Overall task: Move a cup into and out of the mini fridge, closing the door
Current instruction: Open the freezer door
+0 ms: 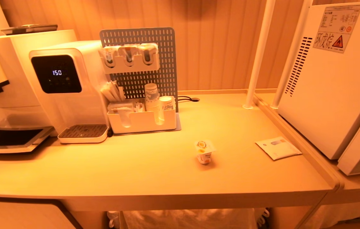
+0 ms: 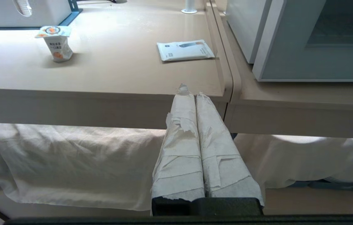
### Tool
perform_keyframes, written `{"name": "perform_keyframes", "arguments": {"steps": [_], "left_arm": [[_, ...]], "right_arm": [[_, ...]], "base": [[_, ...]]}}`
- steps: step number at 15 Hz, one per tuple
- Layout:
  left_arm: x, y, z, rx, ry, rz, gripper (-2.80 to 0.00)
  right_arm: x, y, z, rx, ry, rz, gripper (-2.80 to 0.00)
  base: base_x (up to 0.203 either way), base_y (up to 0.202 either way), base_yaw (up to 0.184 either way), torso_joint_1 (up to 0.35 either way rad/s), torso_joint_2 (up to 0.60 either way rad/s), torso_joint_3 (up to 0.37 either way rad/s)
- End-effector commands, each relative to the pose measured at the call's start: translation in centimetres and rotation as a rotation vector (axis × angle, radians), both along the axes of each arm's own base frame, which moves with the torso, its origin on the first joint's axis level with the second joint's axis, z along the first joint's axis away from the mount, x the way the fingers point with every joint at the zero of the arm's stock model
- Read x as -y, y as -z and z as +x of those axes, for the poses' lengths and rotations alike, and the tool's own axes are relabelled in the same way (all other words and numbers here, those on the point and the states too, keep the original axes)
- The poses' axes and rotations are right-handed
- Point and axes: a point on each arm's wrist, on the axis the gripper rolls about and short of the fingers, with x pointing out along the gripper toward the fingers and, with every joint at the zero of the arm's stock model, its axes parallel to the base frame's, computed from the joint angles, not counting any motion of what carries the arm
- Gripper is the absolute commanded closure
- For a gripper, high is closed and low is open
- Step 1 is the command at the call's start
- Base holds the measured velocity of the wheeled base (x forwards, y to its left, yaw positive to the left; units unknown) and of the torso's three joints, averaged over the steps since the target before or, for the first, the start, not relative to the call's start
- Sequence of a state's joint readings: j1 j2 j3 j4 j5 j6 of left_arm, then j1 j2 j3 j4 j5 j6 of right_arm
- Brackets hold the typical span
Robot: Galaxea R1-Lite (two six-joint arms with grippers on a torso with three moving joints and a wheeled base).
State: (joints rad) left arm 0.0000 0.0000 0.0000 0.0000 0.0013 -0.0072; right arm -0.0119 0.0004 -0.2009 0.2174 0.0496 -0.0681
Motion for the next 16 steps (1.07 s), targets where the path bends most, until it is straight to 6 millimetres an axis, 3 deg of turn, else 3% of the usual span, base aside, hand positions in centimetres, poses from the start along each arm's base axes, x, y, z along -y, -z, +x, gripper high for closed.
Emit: {"name": "perform_keyframes", "arguments": {"steps": [1,5,16], "left_arm": [[0.0,0.0,0.0,0.000,0.000,0.000,0.00],[0.0,0.0,0.0,0.000,0.000,0.000,0.00],[0.0,0.0,0.0,0.000,0.000,0.000,0.00]], "right_arm": [[0.0,-0.9,-0.5,0.032,-0.004,-0.001,0.00],[0.0,-2.6,-0.3,0.002,-0.006,0.000,0.00],[-0.1,-9.1,4.2,-0.165,-0.083,0.035,0.00]], "base": [[0.000,0.000,0.000,0.000,0.00,0.000],[0.000,0.000,0.000,0.000,0.00,0.000],[0.000,0.000,0.000,0.000,0.00,0.000]]}}
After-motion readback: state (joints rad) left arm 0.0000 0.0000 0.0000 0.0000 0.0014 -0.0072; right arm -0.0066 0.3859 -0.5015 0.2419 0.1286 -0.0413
